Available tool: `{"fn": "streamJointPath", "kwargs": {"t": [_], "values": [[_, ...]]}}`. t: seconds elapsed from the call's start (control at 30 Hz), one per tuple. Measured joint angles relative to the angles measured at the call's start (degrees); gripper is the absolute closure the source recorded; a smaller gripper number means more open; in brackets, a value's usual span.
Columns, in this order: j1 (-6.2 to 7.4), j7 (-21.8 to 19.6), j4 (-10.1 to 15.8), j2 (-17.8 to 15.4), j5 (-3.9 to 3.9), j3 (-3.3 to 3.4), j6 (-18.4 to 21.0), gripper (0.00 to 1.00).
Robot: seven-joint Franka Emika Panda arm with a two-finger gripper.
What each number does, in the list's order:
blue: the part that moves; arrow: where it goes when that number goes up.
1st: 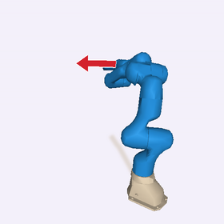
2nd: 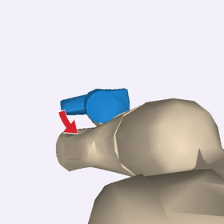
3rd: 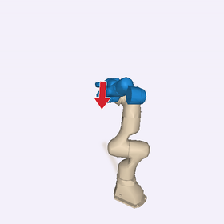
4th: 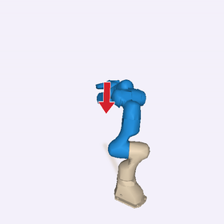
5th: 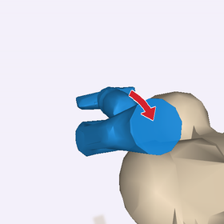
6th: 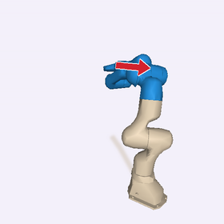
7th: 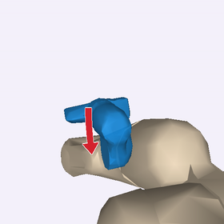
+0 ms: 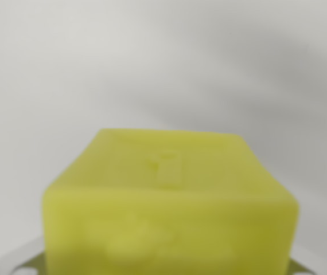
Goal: Pick yellow cube
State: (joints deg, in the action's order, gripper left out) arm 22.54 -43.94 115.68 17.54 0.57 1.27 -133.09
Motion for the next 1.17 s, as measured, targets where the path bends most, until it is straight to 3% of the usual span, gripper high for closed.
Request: {"fn": "streamJointPath", "kwargs": {"t": [0.8, 1.17], "values": [[-0.01, -0.12, -2.78, -4.8, -0.17, 0.0, 7.58, 1.0], [-0.01, -0.13, -3.04, -5.08, -0.19, 0.0, 8.12, 1.0]]}}
